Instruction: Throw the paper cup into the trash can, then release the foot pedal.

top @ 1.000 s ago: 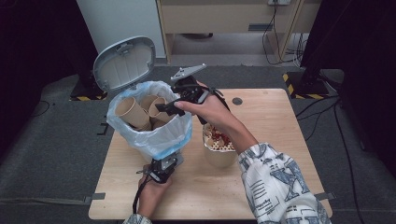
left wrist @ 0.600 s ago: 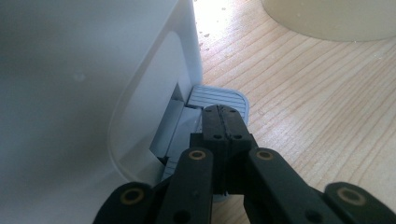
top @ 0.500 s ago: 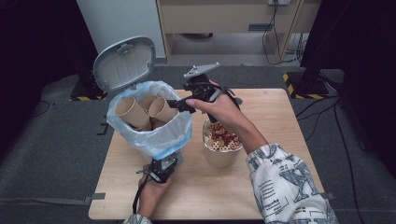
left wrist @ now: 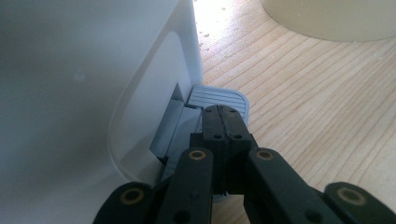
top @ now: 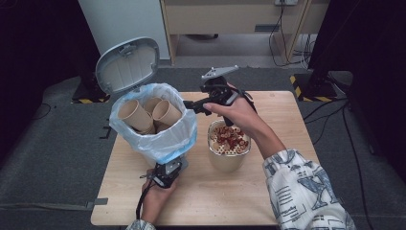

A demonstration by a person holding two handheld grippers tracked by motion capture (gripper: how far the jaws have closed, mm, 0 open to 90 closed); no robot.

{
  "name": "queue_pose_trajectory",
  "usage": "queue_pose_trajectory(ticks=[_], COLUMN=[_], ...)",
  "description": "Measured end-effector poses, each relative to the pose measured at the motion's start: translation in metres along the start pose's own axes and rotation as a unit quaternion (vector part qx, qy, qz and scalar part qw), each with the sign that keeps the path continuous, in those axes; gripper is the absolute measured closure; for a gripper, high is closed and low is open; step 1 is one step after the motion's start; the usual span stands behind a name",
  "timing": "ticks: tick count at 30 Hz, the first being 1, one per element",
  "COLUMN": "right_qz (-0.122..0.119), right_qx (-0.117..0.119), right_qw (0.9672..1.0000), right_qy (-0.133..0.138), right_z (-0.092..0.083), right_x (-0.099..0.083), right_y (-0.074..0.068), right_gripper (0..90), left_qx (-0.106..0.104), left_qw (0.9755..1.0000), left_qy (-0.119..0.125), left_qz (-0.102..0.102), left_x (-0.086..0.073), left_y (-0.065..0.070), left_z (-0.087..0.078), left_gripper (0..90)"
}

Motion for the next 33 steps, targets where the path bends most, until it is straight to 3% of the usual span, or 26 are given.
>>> queue_pose_trajectory(ticks=[1,8,22,33], right_qz=[0.002,0.009,0.034,0.043], right_qx=[-0.002,-0.017,-0.057,-0.079], right_qw=[1.0,0.9998,0.9977,0.9959], right_qy=[-0.001,-0.003,-0.009,-0.015], right_z=[-0.002,-0.013,-0.04,-0.048], right_x=[-0.001,-0.01,-0.039,-0.055], right_y=[0.003,0.02,0.064,0.085], right_gripper=[11.5,11.1,10.6,9.9], left_qx=[-0.005,0.002,0.001,0.002], left_qw=[0.9999,1.0,1.0,1.0], left_qy=[-0.004,0.0,0.001,0.001], left_qz=[0.015,-0.001,0.0,-0.002], left_x=[0.001,0.0,0.0,0.0], left_y=[-0.002,0.0,0.0,0.0], left_z=[0.0,0.0,0.0,0.0], left_gripper=[89.3,89.2,89.2,89.2])
Point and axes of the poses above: each handheld gripper's, and its own axes: z roughly forward along the jaws, x roughly out of its top, y roughly to its right, the point moved 5 cm from there along z, roughly forward along the jaws, and after that the axes turned 15 degrees about -x, right-handed, at the moved point
